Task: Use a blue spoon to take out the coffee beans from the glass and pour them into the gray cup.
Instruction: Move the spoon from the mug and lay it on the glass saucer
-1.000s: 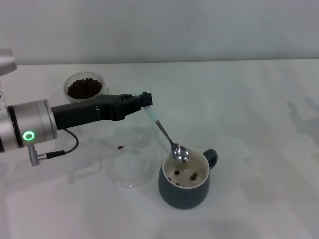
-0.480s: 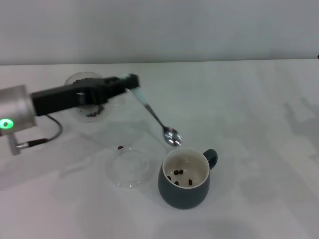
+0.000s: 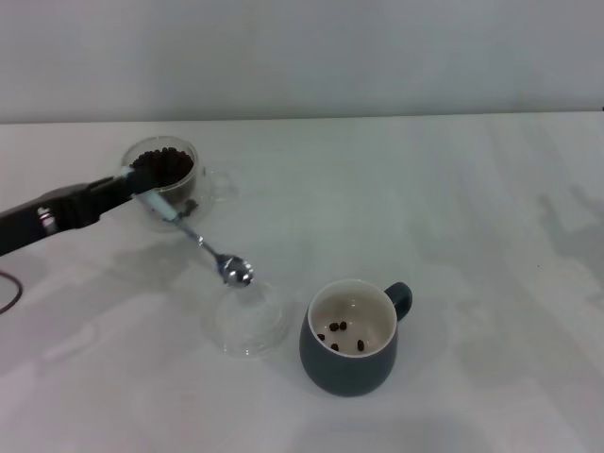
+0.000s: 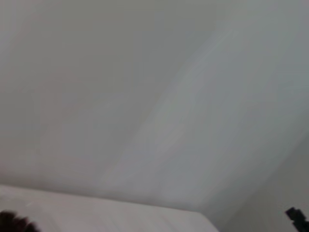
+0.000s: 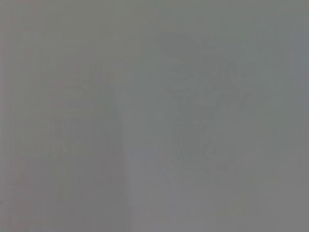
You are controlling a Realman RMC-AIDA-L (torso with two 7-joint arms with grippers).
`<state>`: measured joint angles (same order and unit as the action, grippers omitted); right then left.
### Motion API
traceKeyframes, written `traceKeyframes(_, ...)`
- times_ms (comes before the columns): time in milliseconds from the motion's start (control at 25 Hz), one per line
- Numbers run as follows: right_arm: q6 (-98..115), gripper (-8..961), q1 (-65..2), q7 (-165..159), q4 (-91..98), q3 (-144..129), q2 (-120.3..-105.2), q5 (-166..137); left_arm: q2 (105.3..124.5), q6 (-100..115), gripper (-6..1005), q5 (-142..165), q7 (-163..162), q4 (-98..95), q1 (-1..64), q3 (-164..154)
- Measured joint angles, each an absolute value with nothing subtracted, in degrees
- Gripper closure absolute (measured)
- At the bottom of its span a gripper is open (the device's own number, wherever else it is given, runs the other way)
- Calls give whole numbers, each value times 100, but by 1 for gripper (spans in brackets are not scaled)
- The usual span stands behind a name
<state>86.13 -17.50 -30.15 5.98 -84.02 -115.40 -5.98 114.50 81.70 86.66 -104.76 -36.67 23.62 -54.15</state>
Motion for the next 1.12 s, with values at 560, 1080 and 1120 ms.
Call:
traceKeyframes(560,8623,384,-1741,-3102,539,-8477,-11540,-604,11370,7406,864,8972,-10504,-3088,2489,-5431)
traceKeyframes(1080,8602,383,-1740,-3103,527,-8481,-11540,-606,11539,6983,864,9230,-10554,-2463,3028,-5457)
traceKeyframes(1120,8601,383,-1740,-3099,527,-8481,-11540,-603,11579,6936,864,9266,-10556,-2443,3038,-5459)
